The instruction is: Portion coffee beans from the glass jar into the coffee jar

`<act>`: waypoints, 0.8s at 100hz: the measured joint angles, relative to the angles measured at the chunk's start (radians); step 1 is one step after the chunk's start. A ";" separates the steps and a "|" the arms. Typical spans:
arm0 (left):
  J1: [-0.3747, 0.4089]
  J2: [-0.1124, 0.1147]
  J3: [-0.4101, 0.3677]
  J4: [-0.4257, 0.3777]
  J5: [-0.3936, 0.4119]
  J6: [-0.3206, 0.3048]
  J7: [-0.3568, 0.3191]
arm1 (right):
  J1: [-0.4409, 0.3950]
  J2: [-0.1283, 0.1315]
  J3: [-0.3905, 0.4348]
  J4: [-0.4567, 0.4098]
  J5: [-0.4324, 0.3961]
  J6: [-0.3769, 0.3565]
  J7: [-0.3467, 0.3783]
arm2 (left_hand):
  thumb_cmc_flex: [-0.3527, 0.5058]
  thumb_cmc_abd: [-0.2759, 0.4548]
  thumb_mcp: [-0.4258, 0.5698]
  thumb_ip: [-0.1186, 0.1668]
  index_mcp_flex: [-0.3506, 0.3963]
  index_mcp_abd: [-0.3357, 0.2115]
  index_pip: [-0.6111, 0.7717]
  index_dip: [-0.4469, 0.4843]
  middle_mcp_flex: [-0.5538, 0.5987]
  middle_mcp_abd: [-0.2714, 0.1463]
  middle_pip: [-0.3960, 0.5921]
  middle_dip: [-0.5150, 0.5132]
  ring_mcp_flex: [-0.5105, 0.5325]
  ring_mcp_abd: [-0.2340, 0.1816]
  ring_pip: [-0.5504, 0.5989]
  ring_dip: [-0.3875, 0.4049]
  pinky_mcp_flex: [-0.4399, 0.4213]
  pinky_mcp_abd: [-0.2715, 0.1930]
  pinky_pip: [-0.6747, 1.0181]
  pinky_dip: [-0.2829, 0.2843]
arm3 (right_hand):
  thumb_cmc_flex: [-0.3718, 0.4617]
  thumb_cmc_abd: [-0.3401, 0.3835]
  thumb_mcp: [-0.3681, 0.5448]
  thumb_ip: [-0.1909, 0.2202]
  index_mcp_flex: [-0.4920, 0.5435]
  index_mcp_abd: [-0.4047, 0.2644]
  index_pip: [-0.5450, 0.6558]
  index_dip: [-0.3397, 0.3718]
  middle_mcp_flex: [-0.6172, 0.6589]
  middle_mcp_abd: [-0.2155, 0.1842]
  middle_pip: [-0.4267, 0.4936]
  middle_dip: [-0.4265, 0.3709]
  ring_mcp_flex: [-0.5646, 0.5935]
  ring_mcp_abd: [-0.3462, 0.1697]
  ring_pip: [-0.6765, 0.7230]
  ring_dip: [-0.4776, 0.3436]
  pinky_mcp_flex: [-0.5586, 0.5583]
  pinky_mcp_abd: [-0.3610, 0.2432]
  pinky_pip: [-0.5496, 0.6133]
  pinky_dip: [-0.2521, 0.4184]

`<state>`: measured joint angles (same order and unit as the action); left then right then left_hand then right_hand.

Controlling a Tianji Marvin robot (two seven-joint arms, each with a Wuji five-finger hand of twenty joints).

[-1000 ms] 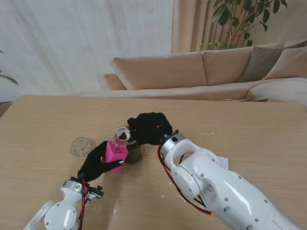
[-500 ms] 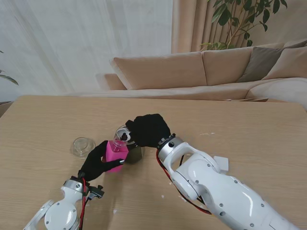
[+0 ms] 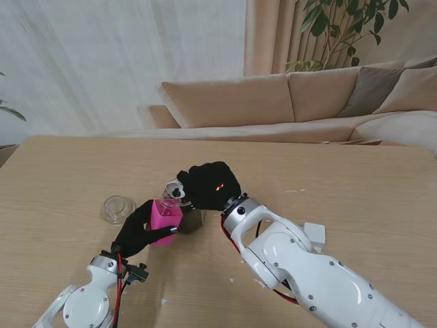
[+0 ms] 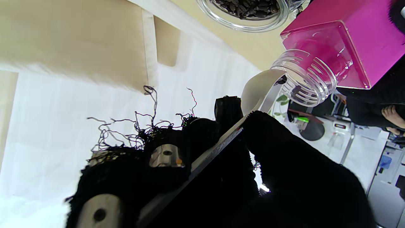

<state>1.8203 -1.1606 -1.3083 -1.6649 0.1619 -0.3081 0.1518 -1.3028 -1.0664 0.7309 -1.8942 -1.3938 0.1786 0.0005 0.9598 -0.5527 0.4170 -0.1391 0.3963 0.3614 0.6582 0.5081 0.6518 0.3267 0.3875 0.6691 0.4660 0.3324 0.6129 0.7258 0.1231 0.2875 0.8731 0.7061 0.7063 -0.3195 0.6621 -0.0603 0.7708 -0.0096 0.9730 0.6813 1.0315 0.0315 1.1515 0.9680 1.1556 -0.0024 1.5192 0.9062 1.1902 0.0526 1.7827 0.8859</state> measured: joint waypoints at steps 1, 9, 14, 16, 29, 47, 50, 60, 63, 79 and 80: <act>0.000 0.000 0.000 0.000 -0.001 0.000 0.000 | 0.000 0.000 0.000 0.000 0.000 0.000 -0.001 | 0.000 0.000 0.000 0.000 0.000 0.000 0.000 0.000 0.000 0.000 0.000 0.000 0.000 0.000 0.000 0.000 0.000 0.000 0.000 0.000 | 0.000 0.000 0.000 0.000 0.000 0.000 0.000 0.000 0.000 0.000 0.000 0.000 0.000 0.000 0.000 0.000 0.000 0.000 0.000 0.000; -0.001 0.000 0.001 0.000 -0.005 -0.001 0.000 | 0.001 0.000 -0.003 0.002 -0.014 0.000 -0.010 | 0.000 0.000 0.000 0.000 0.000 0.000 0.000 0.000 0.000 0.000 0.000 0.000 0.000 0.000 0.000 0.000 0.000 0.000 0.000 0.000 | 0.000 0.000 0.000 0.000 0.000 0.000 0.000 0.000 0.000 0.000 0.000 0.000 0.000 0.000 0.000 0.000 0.000 0.000 0.000 0.000; -0.001 0.000 0.002 0.000 -0.008 -0.001 0.000 | 0.001 0.000 -0.003 0.002 -0.013 0.001 -0.011 | 0.000 0.000 0.000 0.000 0.000 0.000 0.000 0.000 0.000 0.000 0.000 0.000 0.000 0.000 0.000 0.000 0.000 0.000 0.000 0.000 | 0.000 0.000 0.000 0.000 0.000 0.000 0.000 0.000 0.000 0.000 0.000 0.000 0.000 0.000 0.000 0.000 0.000 0.000 0.000 0.000; -0.002 0.000 0.003 0.000 -0.009 -0.001 0.000 | 0.001 0.000 -0.003 0.002 -0.012 0.001 -0.011 | 0.000 0.000 0.000 0.000 0.000 0.000 0.000 0.000 0.000 0.000 0.000 0.000 0.000 0.000 0.000 0.000 0.000 0.000 0.000 0.000 | 0.000 0.000 0.000 0.000 0.000 0.000 0.000 0.000 0.000 0.000 0.000 0.000 0.000 0.000 0.000 0.000 0.000 0.000 0.000 0.000; -0.002 -0.001 0.004 0.000 -0.024 -0.003 -0.006 | 0.002 0.000 -0.010 0.007 -0.027 0.022 -0.046 | 0.000 0.000 0.000 0.000 0.000 0.000 0.000 0.000 0.000 0.000 0.000 0.000 0.000 0.000 0.000 0.000 0.000 0.000 0.000 0.000 | 0.000 0.000 0.000 0.000 0.000 0.000 0.000 0.000 0.000 0.000 0.000 0.000 0.000 -0.001 0.000 0.000 0.000 0.000 0.000 0.000; -0.003 -0.001 0.006 0.000 -0.030 -0.004 -0.008 | 0.003 0.000 -0.010 0.011 -0.036 0.028 -0.057 | 0.000 0.000 0.000 0.000 0.000 0.000 0.000 0.000 0.000 0.000 0.000 0.000 0.000 0.000 0.000 0.000 0.000 0.000 0.000 0.000 | 0.000 0.000 0.000 0.000 0.000 0.000 0.000 0.000 0.000 -0.001 0.000 0.000 0.000 -0.001 0.000 0.000 0.000 -0.001 0.000 0.000; -0.003 -0.001 0.006 0.000 -0.031 -0.004 -0.008 | 0.003 0.000 -0.010 0.011 -0.037 0.027 -0.055 | 0.000 0.000 0.000 0.000 0.000 0.000 0.000 0.000 0.000 0.000 0.000 0.000 0.000 0.000 0.000 0.000 0.000 0.000 0.000 0.000 | 0.000 0.000 0.000 0.000 0.000 0.000 0.000 0.000 0.000 -0.001 0.000 0.000 0.000 -0.001 0.000 0.000 0.000 -0.001 0.000 0.000; -0.003 -0.001 0.006 0.000 -0.033 -0.004 -0.009 | 0.003 0.000 -0.008 0.008 -0.039 0.014 -0.040 | 0.000 0.000 0.000 0.000 0.000 0.000 0.000 0.000 0.000 0.000 0.000 0.000 0.000 0.000 0.000 0.000 0.000 0.000 0.000 0.000 | 0.000 0.000 0.000 0.000 0.000 0.000 0.000 0.000 0.000 -0.001 0.000 0.000 0.000 -0.001 0.000 0.000 0.000 -0.001 0.000 0.000; -0.003 -0.001 0.006 0.000 -0.033 -0.005 -0.009 | 0.002 0.001 -0.005 0.005 -0.037 0.003 -0.026 | 0.000 0.000 0.000 0.000 0.000 0.000 0.000 0.000 0.000 0.000 0.000 0.000 0.000 0.000 0.000 0.000 0.000 0.000 0.000 0.000 | 0.000 0.000 0.000 0.000 0.000 0.000 0.000 0.000 0.000 -0.001 0.000 0.000 0.000 -0.001 0.000 0.000 0.000 -0.001 0.000 0.000; -0.004 -0.001 0.006 0.001 -0.033 -0.006 -0.010 | 0.002 0.002 -0.003 0.000 -0.023 -0.013 -0.021 | 0.000 0.000 0.000 0.000 0.000 0.000 0.000 0.000 0.000 0.000 0.000 0.000 0.000 0.000 0.000 0.000 0.000 0.000 0.000 0.000 | 0.000 0.000 0.000 0.000 0.000 0.000 0.000 0.000 0.000 -0.001 0.000 0.000 0.000 -0.001 0.000 0.000 0.001 -0.001 0.000 0.000; -0.004 -0.001 0.006 0.001 -0.033 -0.006 -0.010 | 0.002 0.002 -0.004 0.000 -0.024 -0.010 -0.025 | 0.000 0.000 0.000 0.000 0.000 0.000 0.000 0.000 0.000 0.000 0.000 0.000 0.000 0.000 0.000 0.000 0.000 0.000 0.000 0.000 | 0.000 0.000 0.000 0.000 0.000 0.000 0.000 0.000 0.000 -0.001 0.000 0.000 0.000 -0.001 0.000 0.000 0.001 -0.001 0.000 0.000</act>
<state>1.8160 -1.1618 -1.3020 -1.6638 0.1289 -0.3141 0.1421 -1.3009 -1.0639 0.7271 -1.8941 -1.4178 0.1683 -0.0242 0.9600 -0.5526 0.4170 -0.1391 0.3963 0.3614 0.6581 0.5081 0.6517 0.3266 0.3878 0.6691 0.4660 0.3324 0.6129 0.7258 0.1231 0.2875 0.8731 0.7061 0.7063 -0.3195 0.6621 -0.0603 0.7708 -0.0096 0.9730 0.6813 1.0315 0.0304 1.1515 0.9680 1.1556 -0.0035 1.5192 0.9062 1.1908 0.0518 1.7827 0.8859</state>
